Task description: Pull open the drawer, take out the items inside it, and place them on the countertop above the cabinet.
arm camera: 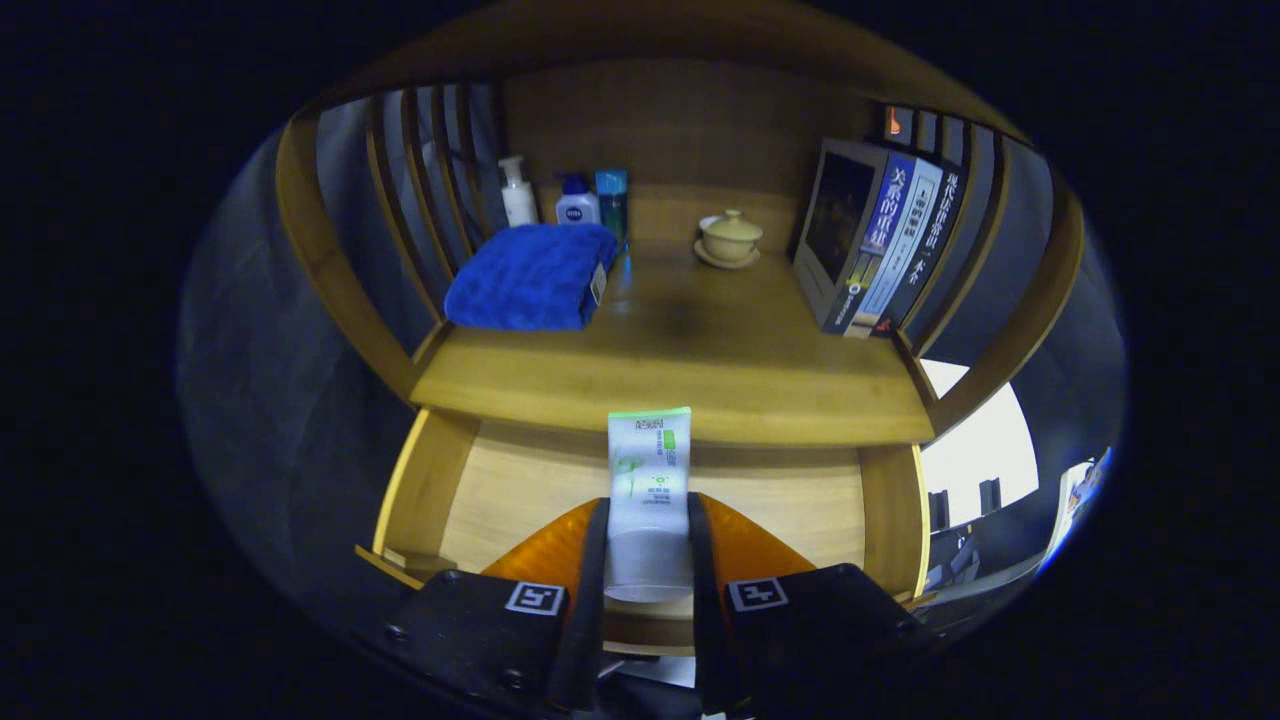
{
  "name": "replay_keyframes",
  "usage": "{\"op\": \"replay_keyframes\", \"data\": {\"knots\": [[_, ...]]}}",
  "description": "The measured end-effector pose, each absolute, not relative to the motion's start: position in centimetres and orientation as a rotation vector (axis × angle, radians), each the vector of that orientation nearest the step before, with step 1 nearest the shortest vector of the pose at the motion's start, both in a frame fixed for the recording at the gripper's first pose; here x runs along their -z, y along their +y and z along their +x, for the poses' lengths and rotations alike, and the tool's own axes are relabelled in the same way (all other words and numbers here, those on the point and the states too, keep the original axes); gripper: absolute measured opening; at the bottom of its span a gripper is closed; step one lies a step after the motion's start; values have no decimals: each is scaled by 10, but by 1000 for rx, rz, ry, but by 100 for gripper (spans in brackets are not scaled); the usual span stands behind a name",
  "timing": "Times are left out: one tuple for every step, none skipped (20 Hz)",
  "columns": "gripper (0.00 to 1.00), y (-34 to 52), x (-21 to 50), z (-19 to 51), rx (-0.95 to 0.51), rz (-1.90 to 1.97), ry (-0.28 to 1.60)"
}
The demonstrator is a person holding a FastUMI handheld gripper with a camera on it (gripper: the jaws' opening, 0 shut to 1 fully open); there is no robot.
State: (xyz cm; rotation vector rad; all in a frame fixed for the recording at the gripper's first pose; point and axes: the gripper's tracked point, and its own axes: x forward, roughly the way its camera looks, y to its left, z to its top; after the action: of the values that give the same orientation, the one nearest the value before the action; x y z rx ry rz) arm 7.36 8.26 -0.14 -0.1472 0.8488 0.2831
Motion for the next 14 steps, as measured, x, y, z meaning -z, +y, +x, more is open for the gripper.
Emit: {"op": "replay_keyframes", "data": {"knots": [[46, 84, -5, 80, -277, -144, 831], [46, 87, -10, 89, -270, -136, 814], [46, 89, -11, 98, -267, -132, 803], [46, 91, -11, 108, -259, -125, 792], [46, 92, -11, 116, -250, -113, 786], [46, 93, -10, 126, -239, -100, 781], [46, 94, -7, 137, -226, -86, 777], [46, 94, -3, 148, -210, -81, 767], [46, 91, 1, 159, -191, -83, 759], [46, 89, 7, 168, -170, -90, 754], [47, 85, 14, 175, -150, -102, 753], [49, 83, 19, 182, -135, -114, 754], [50, 84, 24, 187, -130, -124, 752], [49, 86, 31, 194, -128, -126, 747]]}}
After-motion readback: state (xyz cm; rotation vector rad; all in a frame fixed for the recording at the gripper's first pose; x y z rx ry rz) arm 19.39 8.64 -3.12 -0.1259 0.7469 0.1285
